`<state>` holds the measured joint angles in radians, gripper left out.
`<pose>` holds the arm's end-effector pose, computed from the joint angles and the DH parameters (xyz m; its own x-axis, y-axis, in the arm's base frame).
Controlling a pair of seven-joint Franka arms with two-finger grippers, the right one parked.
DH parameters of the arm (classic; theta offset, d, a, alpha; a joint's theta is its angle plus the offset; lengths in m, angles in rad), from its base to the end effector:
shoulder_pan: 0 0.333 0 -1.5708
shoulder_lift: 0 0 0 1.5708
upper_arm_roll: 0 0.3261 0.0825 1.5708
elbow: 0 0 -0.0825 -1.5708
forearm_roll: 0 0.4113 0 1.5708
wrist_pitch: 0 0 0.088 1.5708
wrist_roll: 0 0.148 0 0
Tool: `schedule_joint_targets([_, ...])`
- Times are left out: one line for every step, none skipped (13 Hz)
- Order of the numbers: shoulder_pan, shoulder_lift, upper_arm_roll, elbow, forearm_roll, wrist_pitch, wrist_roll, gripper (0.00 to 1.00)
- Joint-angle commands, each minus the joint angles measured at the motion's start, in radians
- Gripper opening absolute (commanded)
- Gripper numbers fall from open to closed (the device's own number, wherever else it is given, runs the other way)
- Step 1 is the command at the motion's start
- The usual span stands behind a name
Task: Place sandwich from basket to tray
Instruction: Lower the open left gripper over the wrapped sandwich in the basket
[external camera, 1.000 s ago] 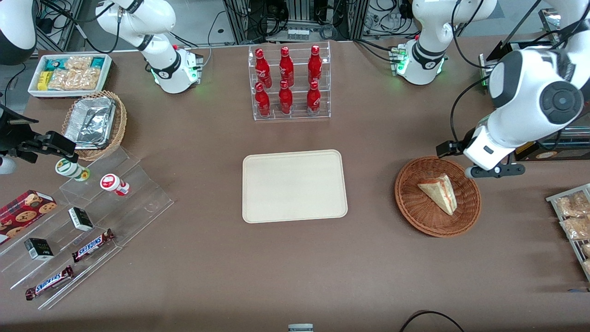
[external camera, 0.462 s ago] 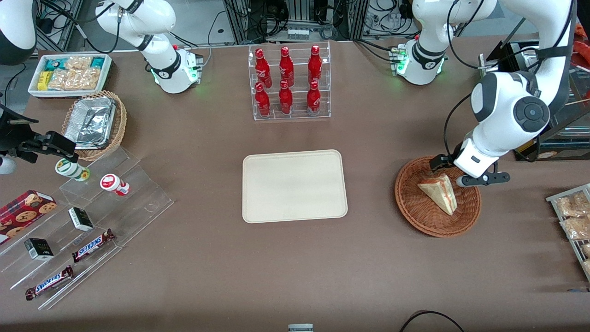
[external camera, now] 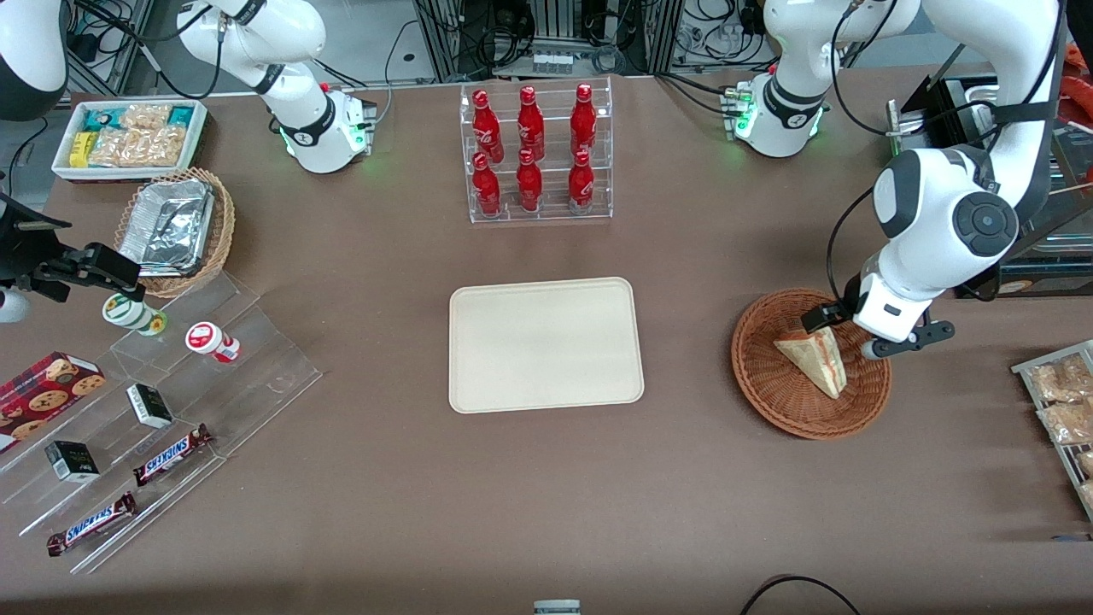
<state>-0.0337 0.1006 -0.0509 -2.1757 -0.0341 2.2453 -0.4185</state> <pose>0.5626 -0.0498 0.2947 0.9367 0.3477 -0.0412 0.3486 -0.9371 0.0157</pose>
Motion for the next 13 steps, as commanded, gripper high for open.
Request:
schedule_joint_targets([0.0, 0.022, 0.002, 0.0, 0.002, 0.039, -0.202, 1.0])
schedule_joint_targets([0.0, 0.033, 0.002, -0.001, 0.002, 0.062, -0.283, 1.0])
schedule_joint_targets([0.0, 0.042, 0.002, 0.002, -0.006, 0.075, -0.36, 1.0])
schedule_joint_targets([0.002, 0.054, 0.003, 0.01, -0.009, 0.076, -0.412, 1.0])
schedule_joint_targets([0.002, 0.062, 0.003, 0.011, -0.009, 0.079, -0.422, 1.0])
schedule_joint_targets([0.002, 0.067, 0.003, 0.011, -0.003, 0.08, -0.422, 1.0])
schedule_joint_targets([0.0, 0.07, 0.003, 0.011, 0.002, 0.088, -0.418, 1.0])
schedule_joint_targets([0.0, 0.073, 0.003, 0.013, 0.003, 0.089, -0.418, 1.0])
schedule_joint_targets([-0.002, 0.085, 0.002, 0.013, 0.005, 0.089, -0.414, 1.0])
schedule_joint_targets([-0.003, 0.096, 0.002, 0.022, 0.009, 0.089, -0.413, 1.0])
schedule_joint_targets([-0.002, 0.106, 0.002, 0.023, 0.02, 0.089, -0.414, 1.0])
schedule_joint_targets([-0.002, 0.113, 0.002, 0.024, 0.022, 0.091, -0.414, 1.0])
schedule_joint_targets([-0.002, 0.122, 0.002, 0.024, 0.022, 0.097, -0.414, 1.0])
